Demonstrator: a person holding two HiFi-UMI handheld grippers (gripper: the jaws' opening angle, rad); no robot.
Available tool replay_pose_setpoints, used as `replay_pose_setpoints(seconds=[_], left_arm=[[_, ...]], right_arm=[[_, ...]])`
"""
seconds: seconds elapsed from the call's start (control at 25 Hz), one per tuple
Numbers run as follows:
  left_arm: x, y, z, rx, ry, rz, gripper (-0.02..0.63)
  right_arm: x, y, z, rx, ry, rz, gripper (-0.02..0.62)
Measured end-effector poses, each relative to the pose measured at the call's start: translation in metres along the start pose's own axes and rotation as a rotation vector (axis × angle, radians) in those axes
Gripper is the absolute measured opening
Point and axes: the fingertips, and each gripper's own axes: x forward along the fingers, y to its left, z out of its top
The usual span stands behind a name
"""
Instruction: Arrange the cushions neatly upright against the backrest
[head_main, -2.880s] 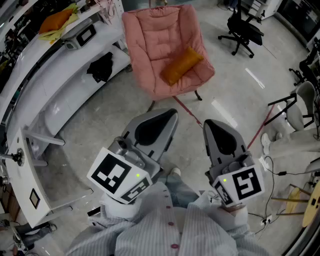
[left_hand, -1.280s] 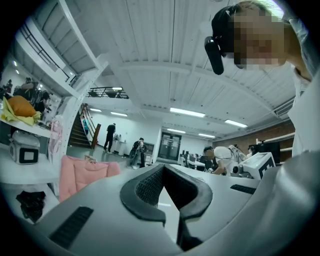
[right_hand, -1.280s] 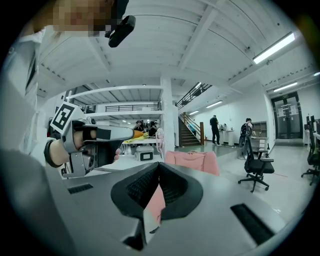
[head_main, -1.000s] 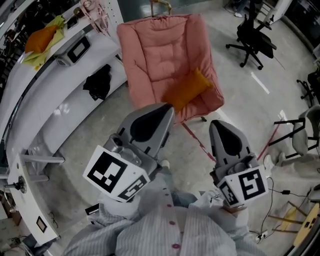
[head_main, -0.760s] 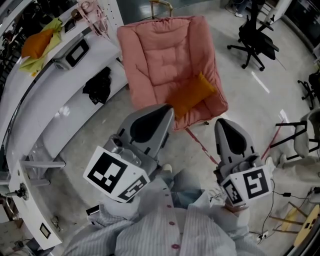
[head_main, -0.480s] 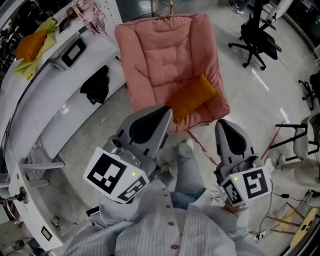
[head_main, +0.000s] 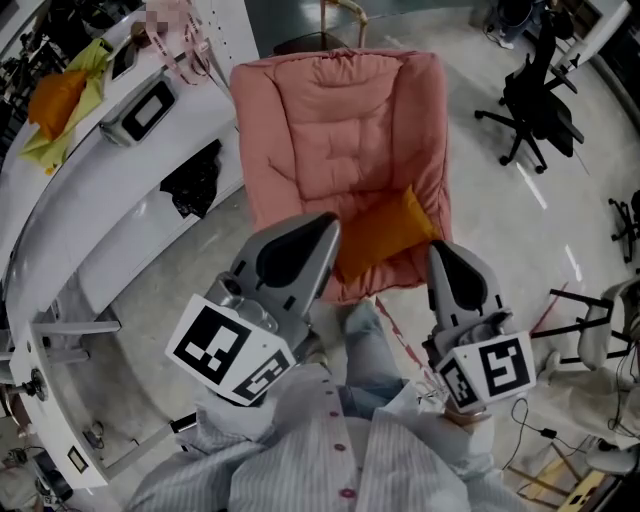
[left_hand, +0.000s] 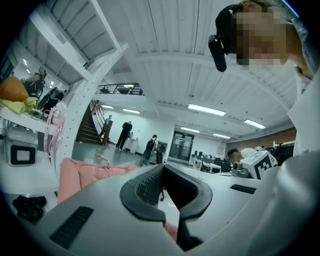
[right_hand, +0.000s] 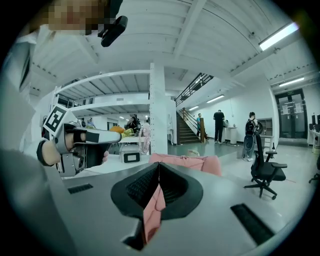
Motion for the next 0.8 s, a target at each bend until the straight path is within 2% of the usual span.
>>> replay_pose_setpoints(seconds=[0.4, 0.64, 0.8], left_arm=[[0.129, 0.022, 0.014, -0.008, -0.015, 0.063, 0.011], [0.16, 0.045, -0.002, -0.046, 0.006, 0.158, 0.011], [0.161, 0.063, -0.006, -0.063, 0.03, 0.216, 0.011]], right_arm=[[0.067, -0.118, 0.017, -0.018, 0.014, 0.069, 0.014], [0.103, -0.154, 0.003, -0.027, 0.069, 0.144, 0.014], [0.123, -0.156, -0.004, -0.014, 0.102, 0.192, 0.014]])
